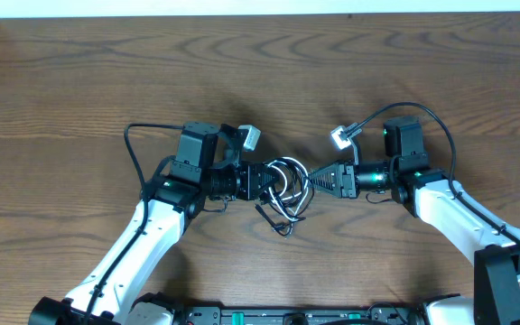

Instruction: Untangle cables

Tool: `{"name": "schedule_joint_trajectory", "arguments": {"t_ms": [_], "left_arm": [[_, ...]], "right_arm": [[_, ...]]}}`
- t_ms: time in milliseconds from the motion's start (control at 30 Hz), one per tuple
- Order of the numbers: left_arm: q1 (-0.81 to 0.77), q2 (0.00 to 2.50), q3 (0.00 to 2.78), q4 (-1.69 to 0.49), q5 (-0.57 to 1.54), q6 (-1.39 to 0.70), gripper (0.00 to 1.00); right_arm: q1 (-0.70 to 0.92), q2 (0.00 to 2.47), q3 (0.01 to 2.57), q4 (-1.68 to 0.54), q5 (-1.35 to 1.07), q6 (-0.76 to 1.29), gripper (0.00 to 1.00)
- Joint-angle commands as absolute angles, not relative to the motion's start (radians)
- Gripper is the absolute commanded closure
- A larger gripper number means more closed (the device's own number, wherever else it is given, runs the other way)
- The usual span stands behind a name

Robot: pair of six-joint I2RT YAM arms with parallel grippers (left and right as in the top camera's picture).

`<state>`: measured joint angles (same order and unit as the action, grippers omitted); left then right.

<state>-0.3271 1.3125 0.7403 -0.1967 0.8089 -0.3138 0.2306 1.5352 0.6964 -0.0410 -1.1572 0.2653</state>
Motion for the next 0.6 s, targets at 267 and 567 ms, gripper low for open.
{"name": "schedule_joint_trajectory", "arguments": {"t_ms": [267, 567], "left_arm": [[-0.323, 1.296, 0.741, -0.116, 0.843, -0.406, 0.92], [-0.411, 1.296, 0.741, -0.102, 0.905, -0.405, 0.92]], "right_arm": [[0.238, 1.528, 0.707, -0.041, -1.256, 0.245, 0.72], [0.263, 1.528, 0.707, 0.026, -1.292, 0.246, 0.72]]}}
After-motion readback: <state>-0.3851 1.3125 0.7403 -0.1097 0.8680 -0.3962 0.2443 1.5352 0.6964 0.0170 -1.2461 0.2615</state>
